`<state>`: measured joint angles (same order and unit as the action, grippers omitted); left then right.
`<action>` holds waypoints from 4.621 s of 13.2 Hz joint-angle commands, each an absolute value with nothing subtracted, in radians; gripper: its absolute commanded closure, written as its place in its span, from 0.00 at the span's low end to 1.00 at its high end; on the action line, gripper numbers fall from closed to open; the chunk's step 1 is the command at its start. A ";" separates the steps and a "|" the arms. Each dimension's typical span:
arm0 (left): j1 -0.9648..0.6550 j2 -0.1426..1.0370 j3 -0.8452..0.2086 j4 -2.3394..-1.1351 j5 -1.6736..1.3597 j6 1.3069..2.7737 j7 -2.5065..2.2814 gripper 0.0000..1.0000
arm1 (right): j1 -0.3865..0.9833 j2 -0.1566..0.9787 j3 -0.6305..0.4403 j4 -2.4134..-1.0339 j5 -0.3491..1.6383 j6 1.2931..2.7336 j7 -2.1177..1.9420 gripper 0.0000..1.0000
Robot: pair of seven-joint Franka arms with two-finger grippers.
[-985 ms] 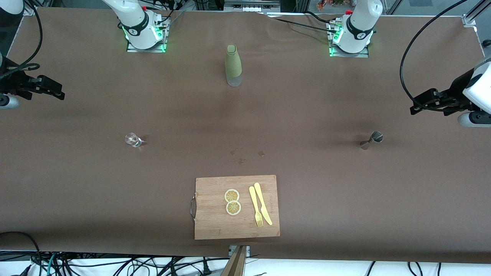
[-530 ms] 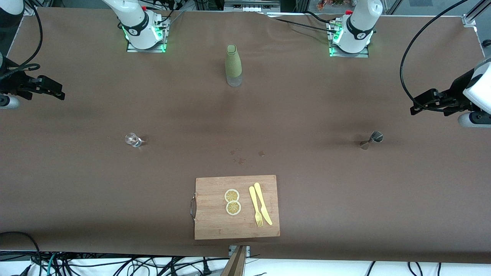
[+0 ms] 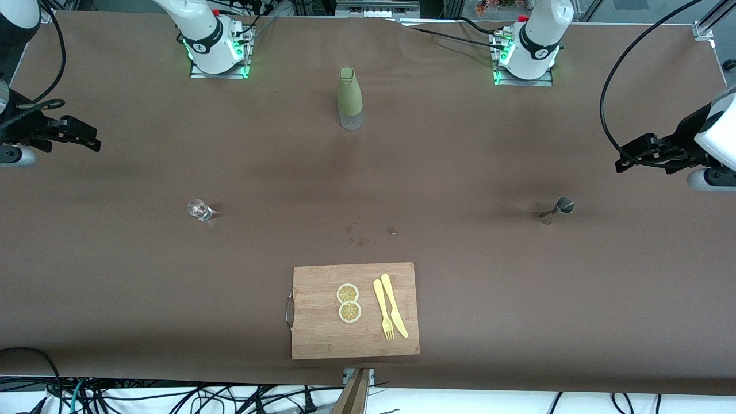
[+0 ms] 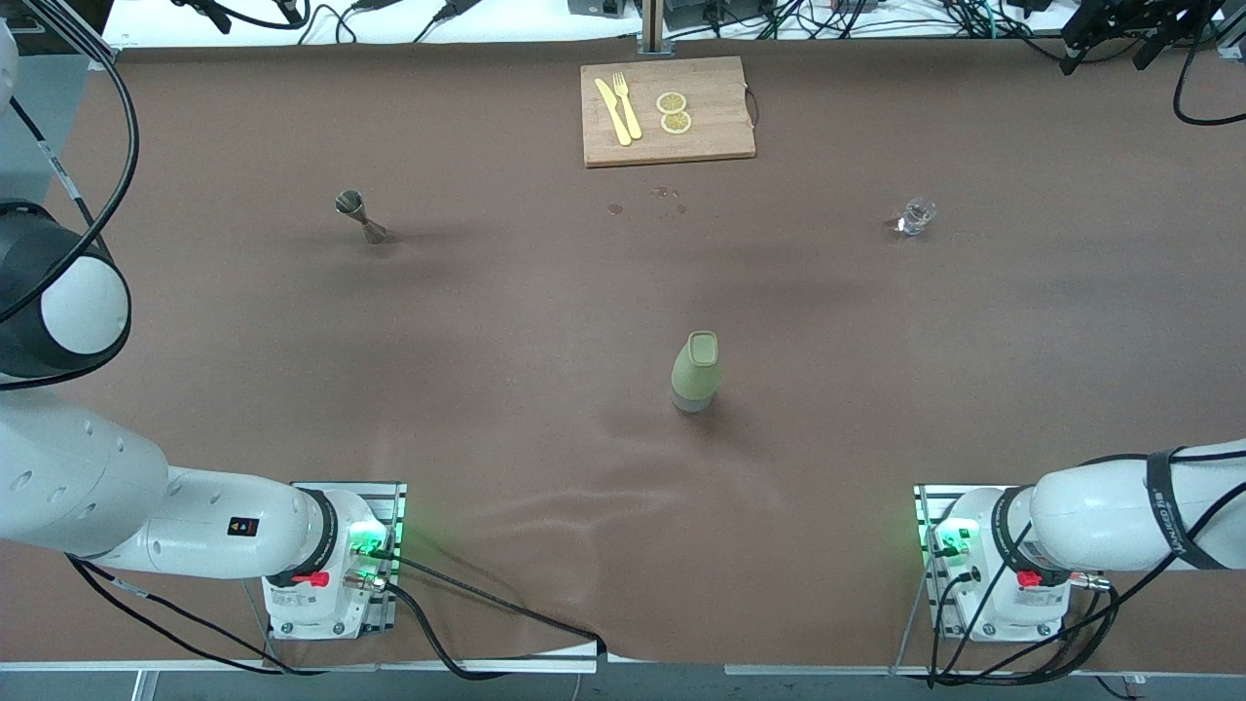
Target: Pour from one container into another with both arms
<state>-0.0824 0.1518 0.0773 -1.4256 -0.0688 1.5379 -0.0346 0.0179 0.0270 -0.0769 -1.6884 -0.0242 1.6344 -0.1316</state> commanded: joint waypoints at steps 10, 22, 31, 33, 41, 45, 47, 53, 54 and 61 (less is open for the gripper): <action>0.067 0.239 0.092 -1.413 -0.109 1.534 0.382 0.00 | -0.152 0.198 -0.098 -1.674 0.201 1.552 -0.912 0.00; 0.116 0.467 0.455 -1.543 -0.676 1.297 1.530 0.00 | -0.275 0.592 -0.097 -1.680 0.704 1.695 -1.989 0.00; 0.255 0.799 0.463 -1.574 -0.978 1.147 2.283 0.00 | -0.268 0.732 -0.097 -1.867 1.104 1.749 -2.491 0.01; 0.255 0.847 0.463 -1.601 -1.018 1.149 2.417 0.00 | -0.264 0.733 -0.095 -1.888 1.146 1.769 -2.554 0.01; 0.256 0.982 0.448 -1.605 -1.189 1.152 2.704 0.00 | -0.221 0.779 -0.091 -1.914 1.275 1.781 -2.640 0.01; 0.241 1.038 0.416 -1.606 -1.295 1.158 2.790 0.00 | -0.203 0.795 -0.091 -1.914 1.321 1.787 -2.646 0.01; 0.241 1.061 0.388 -1.606 -1.316 1.160 2.793 0.00 | -0.201 0.795 -0.091 -1.911 1.321 1.786 -2.646 0.14; 0.230 1.074 0.362 -1.605 -1.339 1.172 2.809 0.00 | -0.202 0.801 -0.089 -1.908 1.321 1.778 -2.640 0.86; 0.223 1.074 0.361 -1.603 -1.339 1.177 2.803 0.00 | -0.204 0.801 -0.089 -1.908 1.321 1.775 -2.632 0.91; 0.219 1.074 0.351 -1.598 -1.336 1.186 2.803 0.15 | -0.195 0.799 -0.071 -1.896 1.342 1.750 -2.626 1.00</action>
